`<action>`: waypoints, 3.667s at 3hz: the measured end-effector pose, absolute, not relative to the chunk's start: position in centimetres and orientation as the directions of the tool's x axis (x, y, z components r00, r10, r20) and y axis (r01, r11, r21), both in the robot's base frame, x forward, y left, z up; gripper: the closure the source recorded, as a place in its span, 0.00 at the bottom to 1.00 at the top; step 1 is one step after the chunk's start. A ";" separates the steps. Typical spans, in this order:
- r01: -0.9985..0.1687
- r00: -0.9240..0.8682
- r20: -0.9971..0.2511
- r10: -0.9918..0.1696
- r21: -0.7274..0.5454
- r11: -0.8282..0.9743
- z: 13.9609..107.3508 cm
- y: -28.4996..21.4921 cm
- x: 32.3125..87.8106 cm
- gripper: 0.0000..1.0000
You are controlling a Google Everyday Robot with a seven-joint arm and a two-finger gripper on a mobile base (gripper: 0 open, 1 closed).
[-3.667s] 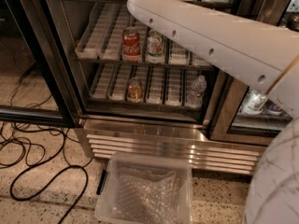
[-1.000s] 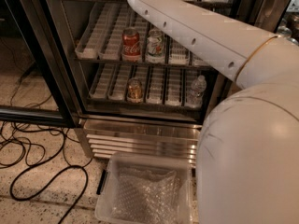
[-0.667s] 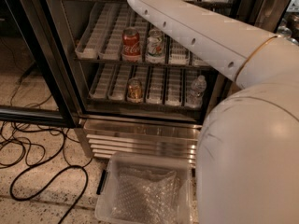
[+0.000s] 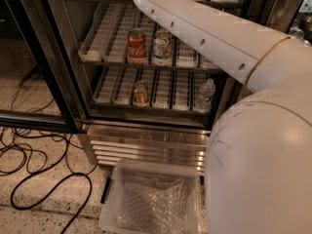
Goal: Pick green can from top shelf of fridge
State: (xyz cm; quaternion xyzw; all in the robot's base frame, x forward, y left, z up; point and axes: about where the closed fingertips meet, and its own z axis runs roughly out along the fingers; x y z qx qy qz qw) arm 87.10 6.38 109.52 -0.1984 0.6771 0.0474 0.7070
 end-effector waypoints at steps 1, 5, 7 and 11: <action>-0.307 0.034 -0.989 -0.142 -0.145 0.940 111.2 3.8 84.5 1.00; -0.289 -0.030 -0.999 0.027 0.034 0.957 114.8 1.4 78.5 1.00; -0.280 -0.103 -0.993 0.061 0.088 0.956 113.2 1.0 77.2 1.00; -0.235 -0.503 -0.838 0.214 0.371 0.898 105.6 2.9 63.6 1.00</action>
Offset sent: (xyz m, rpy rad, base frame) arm -0.0814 -0.0768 0.0502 0.1960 0.0679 -0.1261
